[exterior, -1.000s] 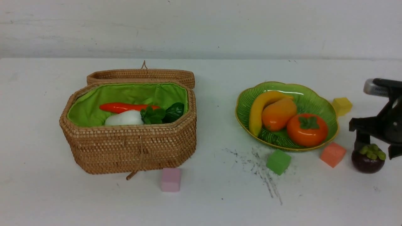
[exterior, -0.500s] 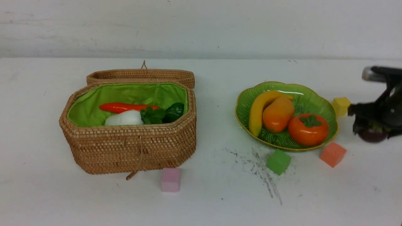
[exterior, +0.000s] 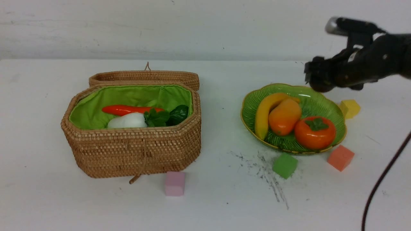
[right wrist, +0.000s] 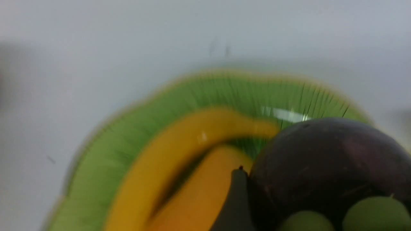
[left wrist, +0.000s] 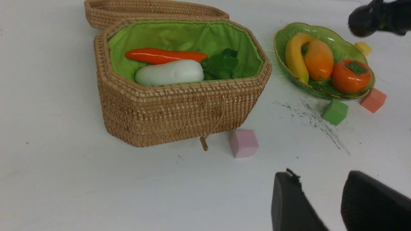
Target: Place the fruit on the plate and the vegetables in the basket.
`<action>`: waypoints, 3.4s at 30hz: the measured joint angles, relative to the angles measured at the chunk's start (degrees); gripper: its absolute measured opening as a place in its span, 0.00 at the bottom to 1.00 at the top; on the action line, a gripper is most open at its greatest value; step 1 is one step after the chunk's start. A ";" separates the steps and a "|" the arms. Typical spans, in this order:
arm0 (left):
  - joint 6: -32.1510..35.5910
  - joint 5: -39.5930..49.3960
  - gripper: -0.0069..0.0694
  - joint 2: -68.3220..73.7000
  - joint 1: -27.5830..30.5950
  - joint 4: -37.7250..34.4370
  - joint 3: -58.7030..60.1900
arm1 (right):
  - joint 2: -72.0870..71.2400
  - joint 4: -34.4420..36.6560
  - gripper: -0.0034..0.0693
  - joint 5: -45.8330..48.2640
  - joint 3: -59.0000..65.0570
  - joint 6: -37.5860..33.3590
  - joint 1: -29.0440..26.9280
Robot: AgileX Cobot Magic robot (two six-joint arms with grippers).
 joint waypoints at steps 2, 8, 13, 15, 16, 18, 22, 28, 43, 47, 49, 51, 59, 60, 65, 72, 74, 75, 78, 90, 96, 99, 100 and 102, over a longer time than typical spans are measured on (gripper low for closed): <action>0.00 0.00 0.40 0.00 0.00 0.01 0.00 | 1.50 0.00 0.86 0.06 0.06 0.34 0.00; 0.00 0.62 0.40 0.00 0.00 -0.87 0.00 | 2.52 0.00 0.87 1.79 0.13 1.85 -0.39; 0.00 3.62 0.40 0.00 0.00 -1.08 0.00 | -3.12 -0.20 0.98 7.22 0.13 -0.42 -0.39; 0.00 4.61 0.40 0.00 0.00 -1.09 0.00 | -6.99 -1.01 0.98 10.03 0.13 -0.94 -0.39; 0.00 4.94 0.40 0.00 0.00 -1.09 0.00 | -8.71 -1.44 0.98 11.69 0.13 -0.94 -0.39; 0.02 5.70 0.40 0.00 0.00 -1.03 0.00 | -12.93 -2.02 0.96 14.92 0.13 -0.94 -0.39; 0.06 6.16 0.40 0.00 0.00 -0.90 0.00 | -22.87 -2.09 0.85 23.95 0.13 -0.94 -0.39; 0.21 12.15 0.40 0.00 0.00 -2.94 0.00 | -41.15 -1.33 0.48 36.06 10.33 -1.01 -0.39; -4.10 13.19 0.23 -13.12 0.00 -9.68 10.40 | -95.11 1.36 0.04 -1.77 73.37 -1.09 -0.39; -8.13 11.07 0.11 -14.15 0.00 -13.96 10.77 | -97.04 0.26 0.04 -2.53 75.44 -1.14 -0.39; -9.38 9.61 0.07 -14.20 0.00 -16.66 10.83 | -97.04 -0.75 0.04 -2.80 75.62 -1.14 -0.39; -10.00 8.08 0.07 -14.20 0.00 -19.84 10.83 | -97.04 -1.03 0.04 -3.01 75.62 -1.14 -0.39; -10.24 7.57 0.07 -14.20 0.00 -21.45 10.97 | -97.04 -1.03 0.04 -1.94 75.62 -1.14 -0.39; -10.24 7.57 0.07 -14.20 0.00 -21.35 11.02 | -97.04 -1.03 0.04 -1.35 75.62 -1.14 -0.39; -10.24 7.57 0.07 -14.20 0.00 -20.23 11.34 | -97.04 -1.03 0.04 0.67 75.62 -1.14 -0.39; -10.24 7.57 0.07 -14.20 0.00 -19.18 11.77 | -97.04 -1.03 0.04 0.91 75.62 -1.14 -0.39; -10.24 7.51 0.07 -14.20 0.26 -19.18 13.11 | -97.04 -1.03 0.04 0.91 75.62 -1.14 -0.39; -10.24 7.51 0.07 -14.29 0.73 -19.31 13.86 | -97.04 -1.03 0.04 0.91 75.62 -1.14 -0.39; -9.80 7.32 0.07 -16.56 4.50 -18.87 17.20 | -97.04 -0.93 0.04 0.91 75.62 -1.14 -0.39; 0.76 -35.64 0.08 -28.01 24.18 -2.78 46.18 | -97.04 -0.93 0.04 1.32 75.62 -1.14 -0.39; 1.96 -36.57 0.08 -28.08 26.15 -4.70 54.51 | -97.04 -0.93 0.04 1.53 75.62 -1.14 -0.39; 2.43 -34.15 0.09 -28.08 26.20 -4.75 54.84 | -97.04 -0.93 0.05 1.76 75.62 -1.14 -0.39; 2.47 -34.04 0.09 -28.08 26.20 -5.03 54.84 | -97.04 -0.93 0.05 1.73 75.62 -1.14 -0.39; 2.55 -34.04 0.09 -28.08 26.20 -6.13 54.84 | -97.04 -0.93 0.05 1.77 75.62 -1.14 -0.39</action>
